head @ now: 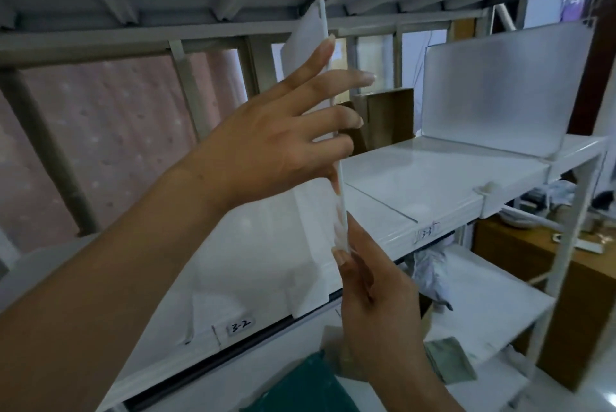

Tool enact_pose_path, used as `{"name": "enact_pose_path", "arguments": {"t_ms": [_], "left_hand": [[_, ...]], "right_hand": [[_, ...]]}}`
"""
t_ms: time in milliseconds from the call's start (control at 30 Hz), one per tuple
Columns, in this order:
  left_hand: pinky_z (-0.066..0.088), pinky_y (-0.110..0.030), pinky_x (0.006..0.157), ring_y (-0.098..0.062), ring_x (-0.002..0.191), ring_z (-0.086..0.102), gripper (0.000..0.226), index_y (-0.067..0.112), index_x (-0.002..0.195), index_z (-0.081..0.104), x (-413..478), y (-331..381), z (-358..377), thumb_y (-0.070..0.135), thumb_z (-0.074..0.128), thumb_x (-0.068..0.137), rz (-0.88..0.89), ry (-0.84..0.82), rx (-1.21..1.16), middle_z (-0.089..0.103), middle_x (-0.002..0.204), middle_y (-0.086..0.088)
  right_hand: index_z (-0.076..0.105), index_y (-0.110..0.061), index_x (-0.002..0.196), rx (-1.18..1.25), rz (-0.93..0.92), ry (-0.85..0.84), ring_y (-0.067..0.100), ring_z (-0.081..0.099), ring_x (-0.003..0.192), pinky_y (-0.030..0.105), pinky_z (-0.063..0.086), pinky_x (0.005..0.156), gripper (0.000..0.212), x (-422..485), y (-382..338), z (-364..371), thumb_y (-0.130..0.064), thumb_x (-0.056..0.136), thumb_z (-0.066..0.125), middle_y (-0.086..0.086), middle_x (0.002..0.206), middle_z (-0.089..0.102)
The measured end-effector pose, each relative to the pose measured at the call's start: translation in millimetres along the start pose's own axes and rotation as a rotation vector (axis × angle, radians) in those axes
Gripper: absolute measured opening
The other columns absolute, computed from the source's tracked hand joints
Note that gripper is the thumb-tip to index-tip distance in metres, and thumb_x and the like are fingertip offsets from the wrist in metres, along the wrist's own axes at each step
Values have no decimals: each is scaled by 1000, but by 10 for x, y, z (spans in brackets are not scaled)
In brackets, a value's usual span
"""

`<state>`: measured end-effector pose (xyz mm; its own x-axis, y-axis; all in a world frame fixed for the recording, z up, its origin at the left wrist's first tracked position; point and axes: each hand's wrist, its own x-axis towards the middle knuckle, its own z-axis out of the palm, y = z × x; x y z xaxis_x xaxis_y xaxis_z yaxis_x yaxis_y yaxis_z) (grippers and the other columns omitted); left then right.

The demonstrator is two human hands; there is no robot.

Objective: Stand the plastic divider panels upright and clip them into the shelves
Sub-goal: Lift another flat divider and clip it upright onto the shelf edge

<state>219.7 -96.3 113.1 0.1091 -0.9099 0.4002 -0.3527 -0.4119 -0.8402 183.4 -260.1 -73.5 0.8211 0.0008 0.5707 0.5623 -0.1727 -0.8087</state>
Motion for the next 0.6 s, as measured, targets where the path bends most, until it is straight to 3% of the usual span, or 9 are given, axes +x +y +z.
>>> {"name": "enact_pose_path", "arguments": {"t_ms": [67, 200, 333, 467, 600], "left_hand": [[23, -69, 125, -46, 144, 50, 16, 5, 101, 73, 187, 56, 153, 18, 67, 108, 1, 24, -36, 72, 125, -19], [20, -71, 124, -47, 143, 50, 13, 4, 97, 72, 603, 124, 419, 15, 77, 102, 1, 38, -96, 71, 129, -20], [14, -66, 127, -47, 144, 49, 13, 4, 94, 72, 963, 160, 691, 13, 76, 103, -7, 75, -130, 72, 127, -20], [15, -64, 129, -46, 143, 50, 22, 3, 92, 73, 1323, 251, 954, 16, 69, 108, 7, 138, -151, 74, 123, -19], [11, -61, 130, -45, 144, 50, 25, 2, 94, 75, 1582, 389, 1215, 19, 65, 111, 36, 176, -171, 74, 121, -19]], "right_hand": [[43, -69, 135, -49, 12, 32, -19, 63, 93, -2, 44, 75, 59, 54, 75, -157, -21, 104, 56, -49, 96, 64], [48, -49, 148, -90, 17, 92, -20, 60, 85, -1, 43, 71, 52, 193, 263, -486, -19, 105, 54, -18, 101, 72], [36, -63, 142, -121, 43, 91, -21, 55, 110, -3, 42, 89, 59, 381, 384, -835, -20, 106, 52, -27, 120, 67], [41, -61, 148, -172, 49, 97, -13, 63, 96, 3, 45, 79, 59, 525, 612, -1197, -19, 107, 51, -26, 113, 69], [42, -62, 146, -136, 63, 28, -17, 64, 105, 11, 54, 90, 62, 615, 838, -1546, -12, 109, 48, -25, 128, 69]]}}
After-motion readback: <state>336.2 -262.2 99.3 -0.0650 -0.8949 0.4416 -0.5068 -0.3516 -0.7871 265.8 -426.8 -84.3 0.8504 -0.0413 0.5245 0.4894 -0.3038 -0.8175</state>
